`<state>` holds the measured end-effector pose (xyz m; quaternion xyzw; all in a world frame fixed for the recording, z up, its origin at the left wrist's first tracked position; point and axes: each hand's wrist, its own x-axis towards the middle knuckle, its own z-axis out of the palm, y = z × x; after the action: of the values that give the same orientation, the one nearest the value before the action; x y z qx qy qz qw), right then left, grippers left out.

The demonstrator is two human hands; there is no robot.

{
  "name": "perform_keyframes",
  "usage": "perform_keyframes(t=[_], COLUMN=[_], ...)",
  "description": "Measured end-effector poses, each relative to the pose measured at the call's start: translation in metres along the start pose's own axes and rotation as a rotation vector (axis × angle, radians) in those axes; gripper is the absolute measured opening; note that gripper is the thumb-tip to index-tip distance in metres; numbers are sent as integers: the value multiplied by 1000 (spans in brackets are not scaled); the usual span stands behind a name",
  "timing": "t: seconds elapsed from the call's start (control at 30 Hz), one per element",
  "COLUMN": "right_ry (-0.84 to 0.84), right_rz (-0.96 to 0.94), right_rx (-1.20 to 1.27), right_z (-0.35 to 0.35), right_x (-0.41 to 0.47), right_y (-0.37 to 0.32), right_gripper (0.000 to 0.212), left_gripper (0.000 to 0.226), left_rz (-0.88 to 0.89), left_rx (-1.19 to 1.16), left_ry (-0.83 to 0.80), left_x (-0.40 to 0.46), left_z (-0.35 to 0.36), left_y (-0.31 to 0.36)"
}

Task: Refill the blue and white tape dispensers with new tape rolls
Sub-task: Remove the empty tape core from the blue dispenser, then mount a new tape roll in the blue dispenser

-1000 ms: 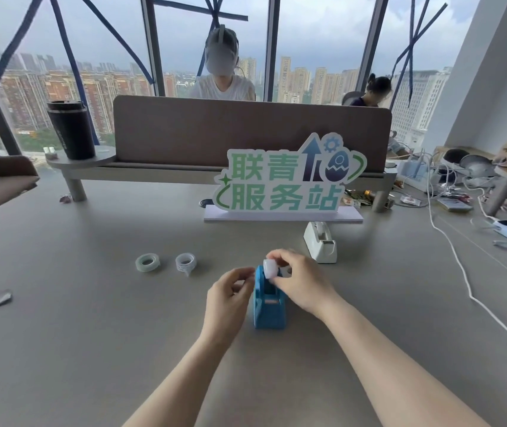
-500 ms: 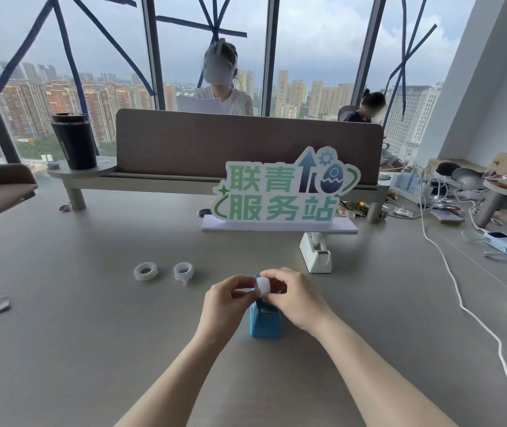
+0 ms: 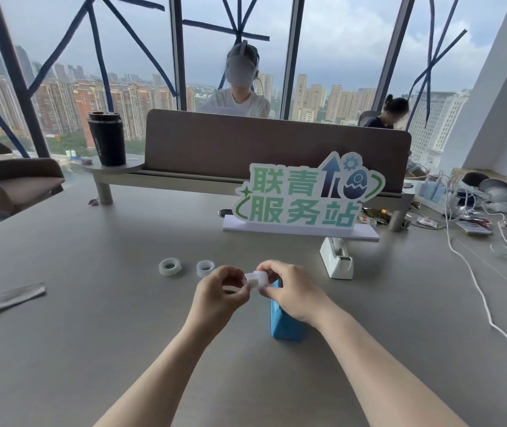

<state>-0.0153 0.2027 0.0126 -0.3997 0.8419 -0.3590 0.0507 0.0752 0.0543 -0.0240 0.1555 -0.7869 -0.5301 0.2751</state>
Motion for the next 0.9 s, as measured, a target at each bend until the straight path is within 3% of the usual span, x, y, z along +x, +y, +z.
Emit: perform_keyframes(t=[0.17,0.33,0.47,0.6,0.8,0.9], right_ry=[21,-157,-113,-93,-139,-58], right_rz=[22,-30,37,1,-76,-25], right_rx=[-33,-90,-66,-150,-232,-223], right_z=[27,73,106,133,136,119], right_x=[12,29,38,45,58,77], right_y=[-12,-38,-48,-52,-52,-45], right_gripper=[12,38,30,28,44,33], left_gripper=[10,18,9,12,12,11], left_rz=[-89,-145,-177,-195,-201,-195], left_rx=[-53,-64,-11,32,62,63], left_ry=[178,337,432,430,436,423], left_x=[1,1,2,6,13,14], left_z=[-42,-70,-91,-101,-102,-99], left_y=[-20,-38,-48,-59,-70,-73])
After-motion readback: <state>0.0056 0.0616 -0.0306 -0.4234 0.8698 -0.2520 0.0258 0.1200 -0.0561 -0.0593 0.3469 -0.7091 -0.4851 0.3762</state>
